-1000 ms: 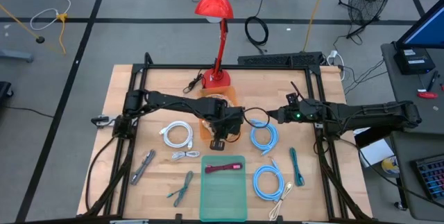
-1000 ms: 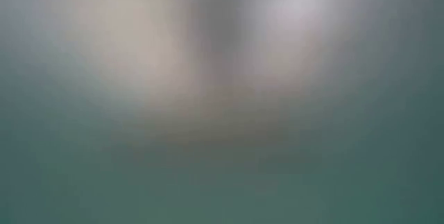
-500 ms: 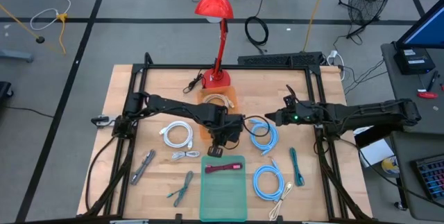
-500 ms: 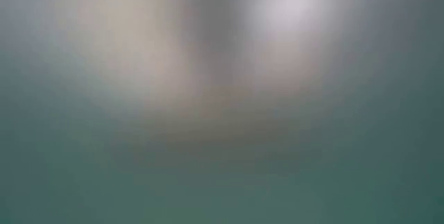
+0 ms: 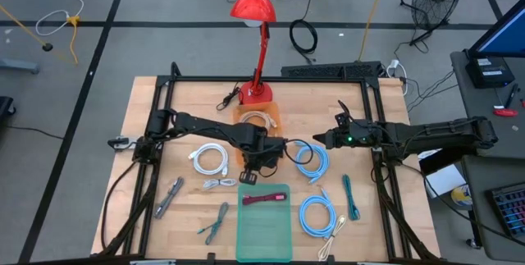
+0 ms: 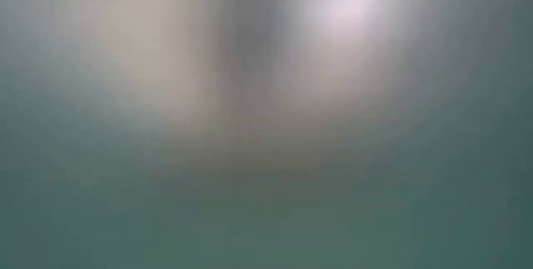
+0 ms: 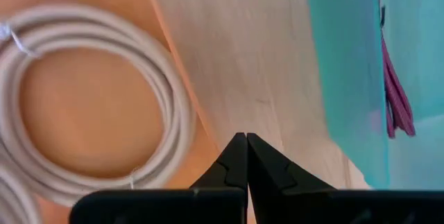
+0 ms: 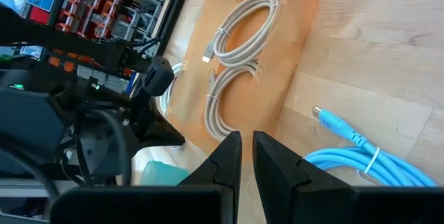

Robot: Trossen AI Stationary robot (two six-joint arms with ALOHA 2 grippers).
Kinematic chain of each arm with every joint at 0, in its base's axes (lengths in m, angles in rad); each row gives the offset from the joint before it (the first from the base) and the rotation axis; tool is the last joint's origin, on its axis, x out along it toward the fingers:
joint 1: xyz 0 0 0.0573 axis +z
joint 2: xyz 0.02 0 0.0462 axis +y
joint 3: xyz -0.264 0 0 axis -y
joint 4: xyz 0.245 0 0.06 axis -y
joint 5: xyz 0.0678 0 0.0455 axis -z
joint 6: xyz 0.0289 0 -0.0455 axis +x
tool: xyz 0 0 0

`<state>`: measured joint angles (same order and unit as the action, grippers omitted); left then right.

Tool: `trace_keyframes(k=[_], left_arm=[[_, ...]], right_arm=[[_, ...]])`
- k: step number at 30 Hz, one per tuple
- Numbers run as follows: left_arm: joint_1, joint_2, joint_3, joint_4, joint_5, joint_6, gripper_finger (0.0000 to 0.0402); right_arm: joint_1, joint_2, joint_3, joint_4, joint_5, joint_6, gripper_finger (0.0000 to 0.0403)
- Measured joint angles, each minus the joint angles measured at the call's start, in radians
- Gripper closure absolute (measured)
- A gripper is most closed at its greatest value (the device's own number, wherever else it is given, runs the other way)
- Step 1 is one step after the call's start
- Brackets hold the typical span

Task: Sort cables
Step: Put the brown video cable into the orange bin, then put the gray charger cable into the blue bin

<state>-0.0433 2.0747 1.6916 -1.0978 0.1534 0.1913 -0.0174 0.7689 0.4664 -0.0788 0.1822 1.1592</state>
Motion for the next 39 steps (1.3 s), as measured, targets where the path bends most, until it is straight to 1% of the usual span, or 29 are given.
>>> trace_keyframes(k=[2,8,11,14,17,19,23,29,33,36,39], left_arm=[[0.001,-0.001,-0.010,-0.005,-0.017,-0.003,0.0401],[0.010,-0.008,-0.073,-0.002,-0.012,-0.026,0.0401],[0.007,-0.006,-0.105,-0.012,-0.032,-0.029,0.0401],[0.004,-0.006,-0.111,-0.031,-0.062,-0.034,0.0401],[-0.001,-0.015,-0.114,-0.029,-0.066,-0.032,0.0402],[-0.001,-0.036,-0.116,-0.020,-0.032,-0.028,0.0401],[-0.001,-0.101,-0.115,0.051,0.028,-0.028,0.0401],[0.023,-0.209,-0.114,0.146,0.032,-0.108,0.0401],[0.051,-0.280,-0.113,0.156,-0.053,-0.180,0.0401],[0.079,-0.333,-0.113,0.118,-0.152,-0.241,0.0400],[0.114,-0.374,-0.113,0.066,-0.221,-0.304,0.0401]], right_arm=[[0.000,0.000,0.000,0.000,0.000,0.000,0.0373],[0.000,0.000,0.000,0.000,0.000,-0.001,0.0373],[0.000,0.000,0.000,0.000,-0.001,-0.001,0.0373],[0.000,0.000,0.000,0.000,-0.003,-0.003,0.0373],[0.000,0.000,0.000,0.000,-0.003,-0.004,0.0373],[0.000,0.000,0.000,0.000,-0.002,-0.004,0.0373],[0.000,0.000,0.000,0.000,-0.002,-0.016,0.0373],[0.000,0.000,0.000,-0.001,-0.001,-0.019,0.0373],[0.000,0.000,0.000,-0.001,-0.002,-0.019,0.0373],[0.000,0.000,0.000,-0.003,-0.003,-0.019,0.0373],[0.000,0.000,0.000,-0.004,-0.007,-0.012,0.0373]])
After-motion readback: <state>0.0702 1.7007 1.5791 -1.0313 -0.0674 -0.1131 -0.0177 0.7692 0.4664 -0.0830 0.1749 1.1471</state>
